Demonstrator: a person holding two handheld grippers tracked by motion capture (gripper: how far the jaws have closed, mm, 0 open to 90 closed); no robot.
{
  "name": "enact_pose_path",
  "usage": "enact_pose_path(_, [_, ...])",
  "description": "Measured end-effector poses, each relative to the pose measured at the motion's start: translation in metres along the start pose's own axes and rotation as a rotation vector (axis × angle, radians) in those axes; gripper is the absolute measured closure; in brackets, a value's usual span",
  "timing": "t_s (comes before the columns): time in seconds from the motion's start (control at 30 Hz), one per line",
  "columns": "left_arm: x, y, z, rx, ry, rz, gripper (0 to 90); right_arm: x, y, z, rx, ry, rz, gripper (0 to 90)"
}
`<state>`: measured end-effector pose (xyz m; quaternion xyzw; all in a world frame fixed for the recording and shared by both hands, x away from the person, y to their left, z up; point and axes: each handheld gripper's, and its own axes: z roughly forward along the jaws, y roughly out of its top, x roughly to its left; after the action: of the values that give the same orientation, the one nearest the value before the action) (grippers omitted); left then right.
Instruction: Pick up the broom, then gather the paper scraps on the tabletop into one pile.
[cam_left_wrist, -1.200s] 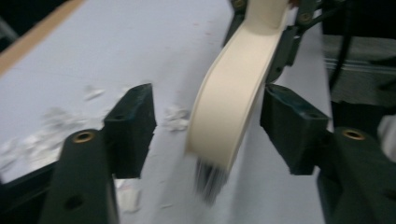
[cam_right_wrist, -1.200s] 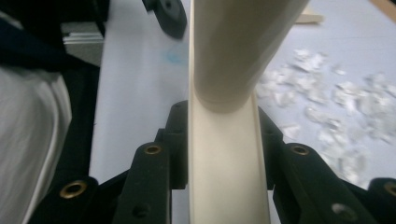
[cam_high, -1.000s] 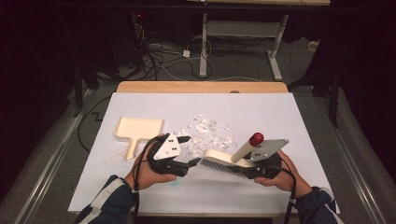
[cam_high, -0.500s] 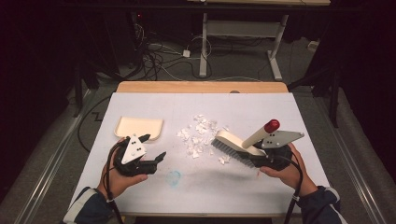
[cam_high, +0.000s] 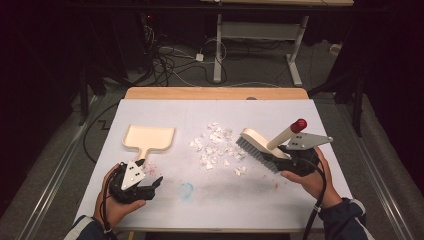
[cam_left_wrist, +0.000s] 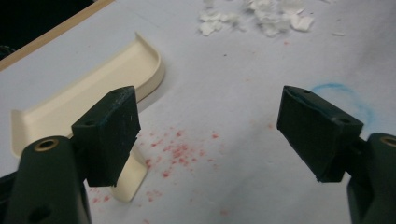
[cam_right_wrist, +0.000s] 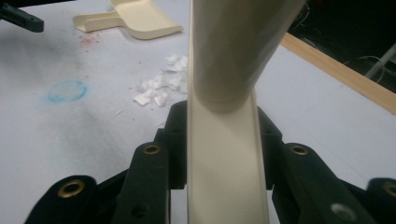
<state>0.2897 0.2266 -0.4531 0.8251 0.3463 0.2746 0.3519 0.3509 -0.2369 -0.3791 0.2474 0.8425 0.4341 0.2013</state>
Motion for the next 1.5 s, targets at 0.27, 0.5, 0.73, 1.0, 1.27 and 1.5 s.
enact_pose_path(0.27, [0.013,-0.007,0.006,0.052,0.032,-0.076,20.7,-0.014,-0.004,-0.001,0.020,-0.111,0.054,67.7])
enact_pose_path(0.5, [0.024,-0.013,0.007,0.084,0.040,-0.172,20.9,-0.023,-0.006,0.000,0.031,-0.178,0.075,67.7])
enact_pose_path(0.73, [0.033,-0.013,0.020,0.141,0.070,-0.235,20.7,-0.028,-0.008,0.002,0.028,-0.213,0.096,67.7])
enact_pose_path(1.0, [0.058,-0.012,0.054,0.222,0.076,-0.335,22.3,-0.033,-0.010,0.003,0.037,-0.249,0.103,67.7])
enact_pose_path(1.27, [0.070,-0.010,0.075,0.219,0.066,-0.436,24.4,-0.034,-0.015,0.009,0.057,-0.256,0.129,67.6])
enact_pose_path(1.5, [0.070,-0.006,0.078,0.213,0.094,-0.454,45.4,-0.033,-0.017,0.008,0.058,-0.254,0.124,67.6])
